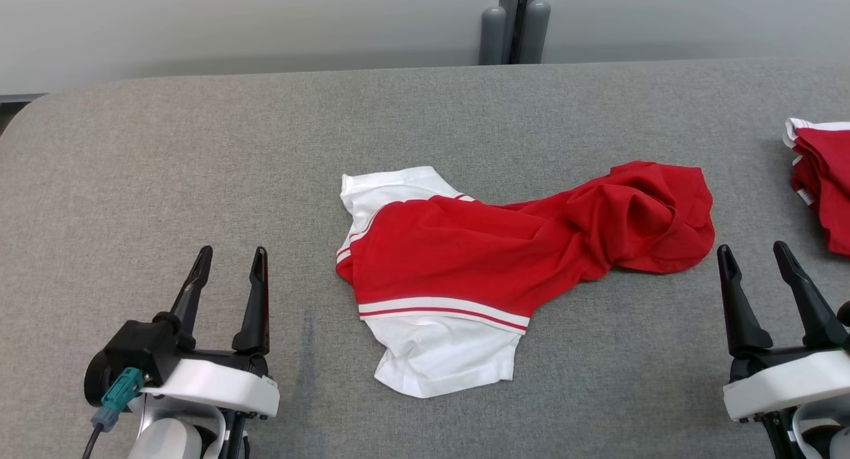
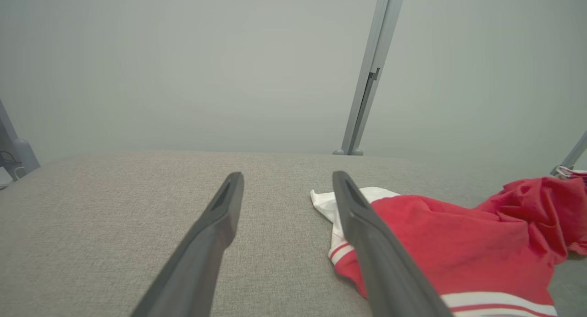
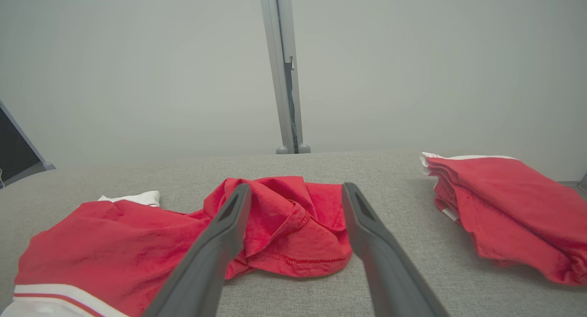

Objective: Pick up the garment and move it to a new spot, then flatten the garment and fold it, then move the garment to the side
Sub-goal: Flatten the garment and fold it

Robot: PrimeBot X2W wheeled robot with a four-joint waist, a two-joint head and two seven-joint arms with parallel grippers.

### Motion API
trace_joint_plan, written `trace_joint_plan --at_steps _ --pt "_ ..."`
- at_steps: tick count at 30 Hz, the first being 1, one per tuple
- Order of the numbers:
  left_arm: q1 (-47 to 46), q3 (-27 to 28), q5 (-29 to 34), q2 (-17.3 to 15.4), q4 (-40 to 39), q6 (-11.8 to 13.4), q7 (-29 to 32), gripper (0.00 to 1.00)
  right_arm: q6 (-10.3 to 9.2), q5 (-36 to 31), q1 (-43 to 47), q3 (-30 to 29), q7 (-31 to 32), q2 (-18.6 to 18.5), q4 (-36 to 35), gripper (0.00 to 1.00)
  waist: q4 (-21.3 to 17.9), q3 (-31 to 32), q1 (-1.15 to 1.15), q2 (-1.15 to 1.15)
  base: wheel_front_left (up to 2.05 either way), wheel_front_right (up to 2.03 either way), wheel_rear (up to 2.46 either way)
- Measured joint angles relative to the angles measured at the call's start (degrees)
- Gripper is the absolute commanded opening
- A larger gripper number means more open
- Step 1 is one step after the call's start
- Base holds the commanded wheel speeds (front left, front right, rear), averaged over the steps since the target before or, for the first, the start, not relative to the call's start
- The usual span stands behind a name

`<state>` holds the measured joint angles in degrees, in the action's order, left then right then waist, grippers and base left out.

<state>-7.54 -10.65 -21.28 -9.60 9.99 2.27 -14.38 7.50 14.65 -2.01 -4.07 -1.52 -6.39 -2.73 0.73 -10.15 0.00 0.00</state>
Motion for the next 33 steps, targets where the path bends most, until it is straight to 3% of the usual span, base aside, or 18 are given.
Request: trace_joint_plan --at_steps 10,24,25,27,33 --pt "-0.99 -1.01 -0.01 0.14 -0.44 0.25 0.22 1.0 0.0 0.43 -1.27 0.74 2.13 -0.96 3.67 1.0 1.14 -1.3 0.0 0.0 0.0 0.0 0.0" --pt "-4.47 -1.14 -0.01 0.98 -0.08 -0.43 -0.31 1.0 0.0 3.59 -10.29 5.8 0.9 -2.56 16.08 1.0 3.54 -7.57 0.0 0.0 0.0 0.0 0.0" --pt "-4.78 -1.15 0.0 1.03 -0.09 -0.46 -0.36 1.0 -0.01 4.09 -10.91 6.48 0.9 -2.79 16.81 0.59 3.58 -7.83 0.0 0.0 0.0 0.0 0.0" --pt "-4.86 -1.16 0.01 1.05 0.1 -0.7 -0.36 1.0 -0.01 4.95 -11.93 7.25 0.32 -2.89 17.91 0.0 3.64 -8.19 0.0 0.0 0.0 0.0 0.0" --pt "-5.16 -0.7 0.08 0.98 0.47 -0.77 -0.54 1.0 -0.01 6.32 -12.57 7.95 -1.8 -4.31 17.85 0.0 3.0 -8.22 0.0 0.0 0.0 0.0 0.0"
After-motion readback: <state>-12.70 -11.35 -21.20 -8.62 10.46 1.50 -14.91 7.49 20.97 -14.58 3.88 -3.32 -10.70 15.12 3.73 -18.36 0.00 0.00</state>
